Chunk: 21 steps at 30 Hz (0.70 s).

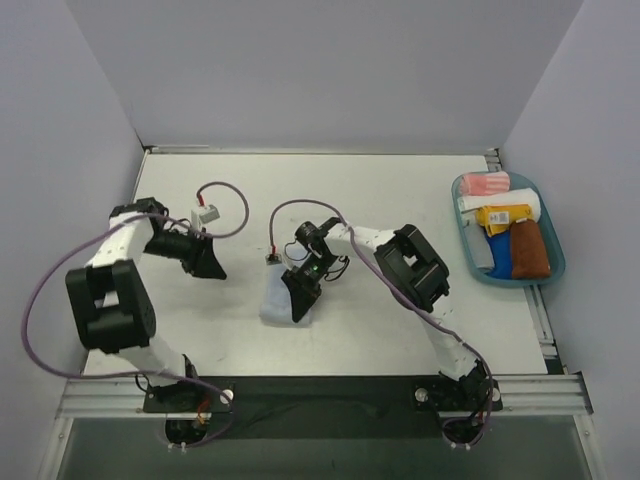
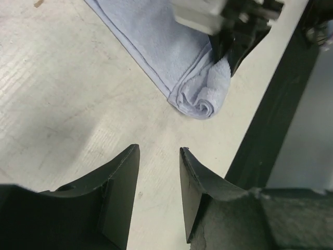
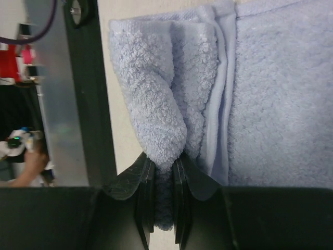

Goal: Roll the towels
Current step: Roll the towel

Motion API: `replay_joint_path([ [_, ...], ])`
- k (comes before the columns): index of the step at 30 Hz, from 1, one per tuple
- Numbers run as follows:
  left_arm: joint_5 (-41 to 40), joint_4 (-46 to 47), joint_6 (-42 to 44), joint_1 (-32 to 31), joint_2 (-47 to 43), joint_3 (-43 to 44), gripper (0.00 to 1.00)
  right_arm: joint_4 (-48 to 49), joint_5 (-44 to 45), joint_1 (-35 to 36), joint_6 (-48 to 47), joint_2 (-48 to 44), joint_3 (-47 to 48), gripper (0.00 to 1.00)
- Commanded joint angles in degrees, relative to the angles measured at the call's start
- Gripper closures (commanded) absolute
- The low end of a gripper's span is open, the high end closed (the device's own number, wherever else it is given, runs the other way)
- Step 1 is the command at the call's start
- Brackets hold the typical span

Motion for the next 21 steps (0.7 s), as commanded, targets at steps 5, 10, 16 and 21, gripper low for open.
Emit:
replay_joint_path([
  [5,-12.76,24.37,-0.49,-13.65,-31.05,-20.75,0.42,-12.49,-0.95,-1.00,-1.77,9.17,0.68,1.00],
  [10,-24.96,39.33,-1.29,-33.40,-44.41,-32.38,0.30,-13.90,-2.88,-1.96,-2.73,11.72,1.82,1.00],
  [16,-31.41,43.22,-1.80,-48.30,-40.15,-35.64,0.33,-14.25,-3.59,-2.76,-2.12,13.48,3.23,1.00],
  [21,-34.30,48.32,-2.78,-54.98,-37.32,-36.96,0.37,-14.34,-3.85,-3.20,-1.51,13.92,3.49,1.00],
])
